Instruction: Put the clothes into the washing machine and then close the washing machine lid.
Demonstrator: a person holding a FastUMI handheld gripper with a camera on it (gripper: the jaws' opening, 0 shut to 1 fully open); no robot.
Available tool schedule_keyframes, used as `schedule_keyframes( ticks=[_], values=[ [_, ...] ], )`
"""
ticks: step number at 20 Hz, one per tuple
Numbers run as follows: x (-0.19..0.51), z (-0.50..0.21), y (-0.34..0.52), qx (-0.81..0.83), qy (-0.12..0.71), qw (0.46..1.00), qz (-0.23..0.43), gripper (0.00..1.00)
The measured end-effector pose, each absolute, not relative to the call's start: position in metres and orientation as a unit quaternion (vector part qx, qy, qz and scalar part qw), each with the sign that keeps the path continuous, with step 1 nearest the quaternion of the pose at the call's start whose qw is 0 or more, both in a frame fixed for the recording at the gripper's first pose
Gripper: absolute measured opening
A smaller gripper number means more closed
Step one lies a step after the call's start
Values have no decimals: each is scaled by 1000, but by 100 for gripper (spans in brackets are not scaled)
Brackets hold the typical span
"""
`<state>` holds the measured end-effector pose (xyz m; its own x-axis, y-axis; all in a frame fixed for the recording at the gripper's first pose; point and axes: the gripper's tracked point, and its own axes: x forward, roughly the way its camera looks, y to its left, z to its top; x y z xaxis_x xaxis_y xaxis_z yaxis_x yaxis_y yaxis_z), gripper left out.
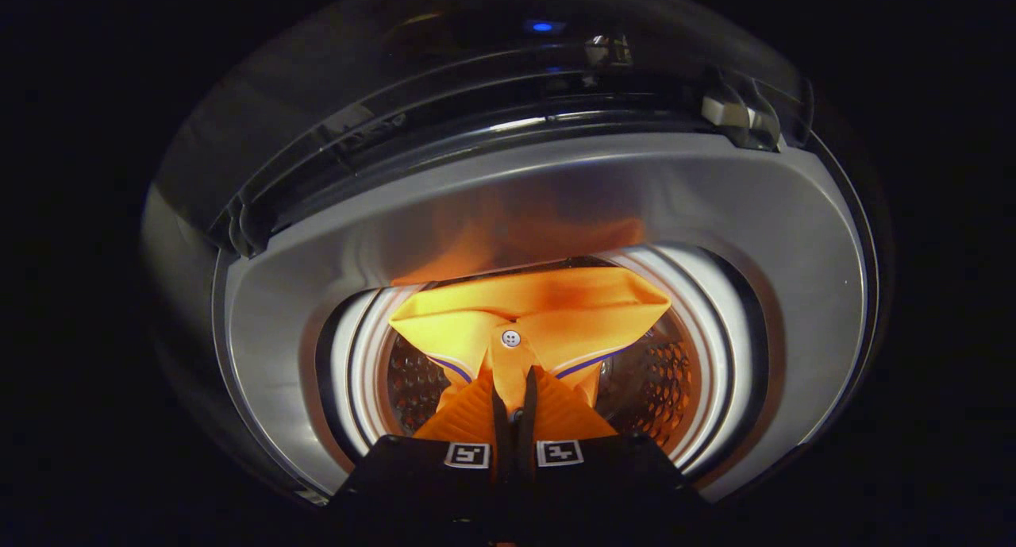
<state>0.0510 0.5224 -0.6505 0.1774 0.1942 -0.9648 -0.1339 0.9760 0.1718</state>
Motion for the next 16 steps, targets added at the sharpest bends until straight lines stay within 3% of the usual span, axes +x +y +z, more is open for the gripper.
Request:
schedule_keyframes(
  ticks=[4,6,11,16],
  values=[
    [44,-656,517,26,634,767,92,9],
    [35,-656,516,30,640,762,93,18],
    [29,-656,523,14,638,762,107,100],
    [28,-654,523,-4,635,764,114,99]
  ],
)
